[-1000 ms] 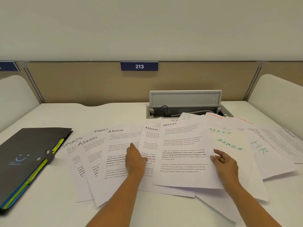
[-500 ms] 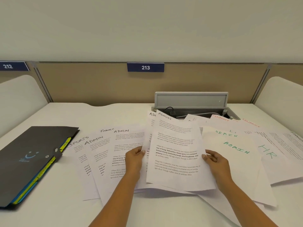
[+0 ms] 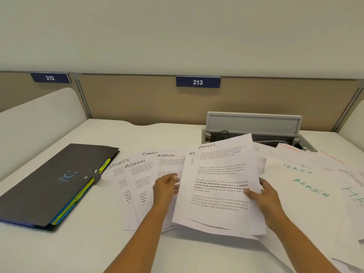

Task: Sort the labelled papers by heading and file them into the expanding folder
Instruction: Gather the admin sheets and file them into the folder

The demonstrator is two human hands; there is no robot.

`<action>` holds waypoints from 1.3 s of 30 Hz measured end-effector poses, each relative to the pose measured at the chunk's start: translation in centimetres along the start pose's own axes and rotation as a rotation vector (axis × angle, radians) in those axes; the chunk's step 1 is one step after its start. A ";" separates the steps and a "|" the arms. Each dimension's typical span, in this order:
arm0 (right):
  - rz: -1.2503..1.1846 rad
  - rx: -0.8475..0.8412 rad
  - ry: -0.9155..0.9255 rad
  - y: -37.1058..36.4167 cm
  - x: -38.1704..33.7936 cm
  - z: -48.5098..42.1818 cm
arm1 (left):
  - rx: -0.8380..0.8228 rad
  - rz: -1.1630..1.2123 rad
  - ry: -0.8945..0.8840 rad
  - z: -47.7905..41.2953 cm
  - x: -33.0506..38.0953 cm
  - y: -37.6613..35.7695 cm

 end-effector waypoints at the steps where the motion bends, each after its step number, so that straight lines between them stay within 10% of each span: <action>1: 0.004 0.000 0.006 -0.2 0.1 -0.1 | 0.022 -0.103 -0.016 -0.3 -0.2 0.6; 12: -0.052 -0.009 0.009 -0.8 0.1 -0.7 | -0.068 -1.152 0.066 -1.6 -3.0 4.1; 39: -0.089 -0.056 0.008 -1.0 0.2 -1.5 | 0.061 -1.028 0.169 -2.6 -0.9 2.1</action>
Point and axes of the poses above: each hand's wrist, its own z-axis away from the middle knuckle, its own y-axis out of the back of the hand, x = y × z, the point moved 1 cm from there along -z, towards the middle knuckle, and after that the axes turned 10 degrees about -y, right-handed, at the moved point
